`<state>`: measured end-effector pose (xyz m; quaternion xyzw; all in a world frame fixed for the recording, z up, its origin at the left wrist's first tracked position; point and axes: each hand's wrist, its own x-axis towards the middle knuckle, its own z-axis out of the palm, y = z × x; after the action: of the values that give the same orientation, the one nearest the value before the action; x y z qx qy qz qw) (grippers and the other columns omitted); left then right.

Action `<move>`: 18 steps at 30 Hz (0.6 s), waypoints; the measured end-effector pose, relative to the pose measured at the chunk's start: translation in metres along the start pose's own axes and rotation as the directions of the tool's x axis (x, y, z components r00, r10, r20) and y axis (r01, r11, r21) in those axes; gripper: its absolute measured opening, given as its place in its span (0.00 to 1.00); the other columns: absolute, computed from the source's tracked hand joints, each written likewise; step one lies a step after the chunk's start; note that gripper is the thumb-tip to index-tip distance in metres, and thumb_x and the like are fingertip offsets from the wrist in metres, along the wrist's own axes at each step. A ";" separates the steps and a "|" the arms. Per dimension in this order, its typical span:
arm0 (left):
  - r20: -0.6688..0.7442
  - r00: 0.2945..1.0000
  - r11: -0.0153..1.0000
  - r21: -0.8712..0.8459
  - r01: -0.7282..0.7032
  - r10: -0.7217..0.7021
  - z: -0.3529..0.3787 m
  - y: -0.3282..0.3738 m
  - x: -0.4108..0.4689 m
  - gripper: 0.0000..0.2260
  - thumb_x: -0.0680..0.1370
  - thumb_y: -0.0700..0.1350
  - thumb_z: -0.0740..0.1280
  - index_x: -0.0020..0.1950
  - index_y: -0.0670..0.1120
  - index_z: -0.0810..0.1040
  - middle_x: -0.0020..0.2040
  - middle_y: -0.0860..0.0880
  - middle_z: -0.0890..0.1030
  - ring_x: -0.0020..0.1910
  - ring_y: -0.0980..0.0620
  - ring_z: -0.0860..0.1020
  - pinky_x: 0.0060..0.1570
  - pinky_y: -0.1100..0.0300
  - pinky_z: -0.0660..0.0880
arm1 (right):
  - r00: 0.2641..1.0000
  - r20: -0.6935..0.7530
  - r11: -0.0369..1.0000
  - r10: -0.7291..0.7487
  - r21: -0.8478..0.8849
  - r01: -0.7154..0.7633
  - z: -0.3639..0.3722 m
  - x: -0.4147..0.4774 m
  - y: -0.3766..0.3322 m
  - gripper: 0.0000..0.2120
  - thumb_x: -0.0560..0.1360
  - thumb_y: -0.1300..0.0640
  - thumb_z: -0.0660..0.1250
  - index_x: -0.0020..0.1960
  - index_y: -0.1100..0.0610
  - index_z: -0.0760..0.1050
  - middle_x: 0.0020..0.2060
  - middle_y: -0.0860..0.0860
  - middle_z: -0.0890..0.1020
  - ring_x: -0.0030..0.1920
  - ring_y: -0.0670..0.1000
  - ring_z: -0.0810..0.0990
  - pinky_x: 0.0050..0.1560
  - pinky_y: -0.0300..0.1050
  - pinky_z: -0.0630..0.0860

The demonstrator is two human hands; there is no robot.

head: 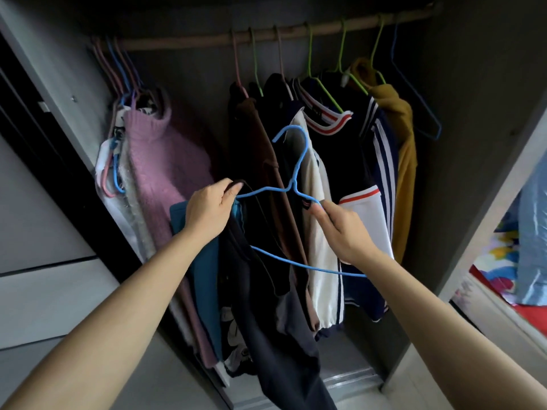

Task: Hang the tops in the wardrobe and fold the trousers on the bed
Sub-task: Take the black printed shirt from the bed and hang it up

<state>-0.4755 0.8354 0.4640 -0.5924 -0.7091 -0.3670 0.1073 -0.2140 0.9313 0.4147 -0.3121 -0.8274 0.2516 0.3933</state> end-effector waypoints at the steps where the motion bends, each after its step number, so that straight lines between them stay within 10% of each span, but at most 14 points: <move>1: -0.004 1.000 1.000 0.001 -0.006 0.006 0.001 0.007 0.002 0.20 0.83 0.57 0.57 0.37 0.46 0.68 0.26 0.50 0.70 0.27 0.49 0.72 0.29 0.54 0.61 | 1.000 -0.001 0.999 -0.011 -0.047 0.011 0.001 -0.002 -0.001 0.15 0.84 0.41 0.51 0.41 0.41 0.68 0.27 0.44 0.74 0.29 0.48 0.72 0.32 0.48 0.68; 11: 0.050 0.998 0.999 -0.038 -0.028 0.030 0.019 0.046 0.011 0.14 0.84 0.51 0.58 0.42 0.48 0.73 0.25 0.54 0.70 0.25 0.56 0.71 0.27 0.59 0.61 | 0.995 0.049 0.965 -0.081 -0.248 0.091 0.017 -0.003 -0.021 0.17 0.84 0.44 0.53 0.53 0.54 0.75 0.39 0.45 0.75 0.42 0.54 0.78 0.41 0.54 0.75; 15: -0.025 1.000 1.000 0.004 -0.016 0.017 0.018 0.040 0.015 0.12 0.84 0.51 0.58 0.42 0.51 0.71 0.26 0.57 0.69 0.26 0.58 0.69 0.28 0.58 0.60 | 0.898 -0.229 0.856 -0.377 -0.456 0.243 0.024 -0.025 -0.008 0.15 0.80 0.49 0.65 0.60 0.58 0.78 0.52 0.55 0.77 0.49 0.56 0.75 0.48 0.51 0.71; 18: -0.059 0.998 1.000 0.028 0.003 -0.001 0.019 0.039 0.021 0.14 0.84 0.52 0.58 0.50 0.45 0.78 0.29 0.60 0.70 0.32 0.49 0.74 0.35 0.57 0.63 | 0.870 -0.059 0.822 -0.490 -0.362 0.439 0.038 -0.040 -0.003 0.13 0.80 0.48 0.66 0.55 0.57 0.79 0.47 0.51 0.77 0.42 0.53 0.78 0.37 0.47 0.72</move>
<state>-0.4400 0.8649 0.4789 -0.5790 -0.7112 -0.3746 0.1361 -0.2257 0.8948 0.3754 -0.1811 -0.8772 -0.0213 0.4441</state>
